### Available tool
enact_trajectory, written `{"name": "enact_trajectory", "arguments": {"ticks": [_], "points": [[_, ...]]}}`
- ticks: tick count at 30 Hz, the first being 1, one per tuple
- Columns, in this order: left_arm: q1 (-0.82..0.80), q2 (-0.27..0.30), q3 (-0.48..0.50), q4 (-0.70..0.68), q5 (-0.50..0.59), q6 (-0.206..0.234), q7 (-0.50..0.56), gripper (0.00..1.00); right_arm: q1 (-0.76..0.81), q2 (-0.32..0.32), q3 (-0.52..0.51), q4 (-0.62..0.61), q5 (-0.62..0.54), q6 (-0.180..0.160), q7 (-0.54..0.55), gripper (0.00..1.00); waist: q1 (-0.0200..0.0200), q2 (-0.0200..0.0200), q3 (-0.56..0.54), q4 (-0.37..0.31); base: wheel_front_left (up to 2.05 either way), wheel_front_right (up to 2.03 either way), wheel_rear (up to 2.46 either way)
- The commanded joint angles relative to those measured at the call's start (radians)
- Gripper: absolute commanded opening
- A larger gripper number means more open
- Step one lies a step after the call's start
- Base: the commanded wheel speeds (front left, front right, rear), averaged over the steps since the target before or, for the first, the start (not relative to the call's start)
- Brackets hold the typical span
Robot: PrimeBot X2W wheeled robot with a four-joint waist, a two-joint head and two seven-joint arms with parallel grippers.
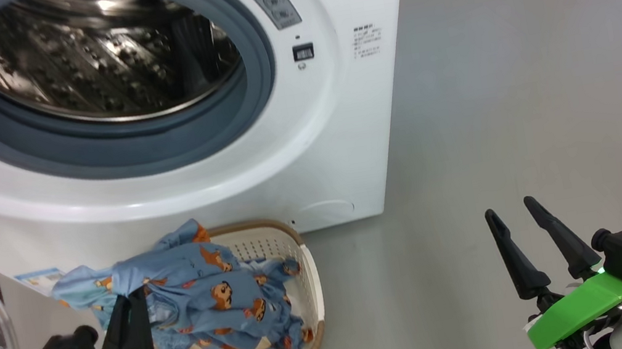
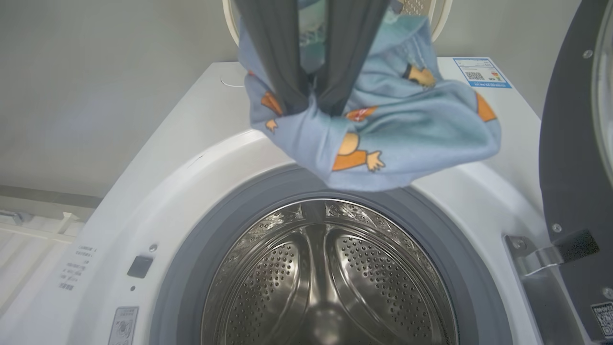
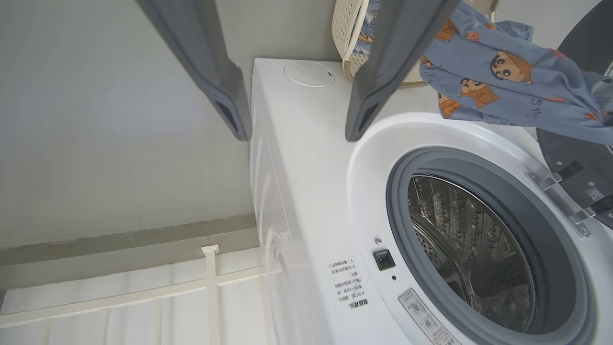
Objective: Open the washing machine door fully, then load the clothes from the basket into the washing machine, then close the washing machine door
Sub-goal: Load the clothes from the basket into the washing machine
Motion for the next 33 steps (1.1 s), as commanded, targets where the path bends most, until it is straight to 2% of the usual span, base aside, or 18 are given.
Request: {"name": "enact_trajectory", "arguments": {"ticks": [1, 16, 25, 33], "points": [[0.01, 0.013, 0.038, -0.048, 0.012, -0.002, -0.014, 0.0, 0.01, -0.008, 0.017, -0.026, 0.003, 0.002, -0.006, 1.0, 0.0001, -0.0001, -0.035, 0.003, 0.0, 0.0, 0.0], [0.139, 0.006, 0.089, -0.223, 0.067, -0.003, -0.014, 0.0, 0.059, 0.0, -0.005, -0.068, -0.039, 0.002, -0.006, 1.0, 0.0001, -0.0001, -0.155, -0.007, 0.0, 0.0, 0.0], [0.183, 0.004, 0.099, -0.274, 0.084, 0.003, -0.014, 0.0, 0.067, -0.001, -0.012, -0.085, -0.056, 0.002, -0.006, 1.0, 0.0001, -0.0001, -0.161, -0.012, 0.0, 0.0, 0.0], [0.184, 0.003, 0.086, -0.27, 0.056, 0.009, -0.014, 0.0, 0.071, 0.009, -0.01, -0.083, -0.055, 0.002, -0.006, 1.0, 0.0001, -0.0001, -0.149, -0.014, 0.0, 0.0, 0.0]]}}
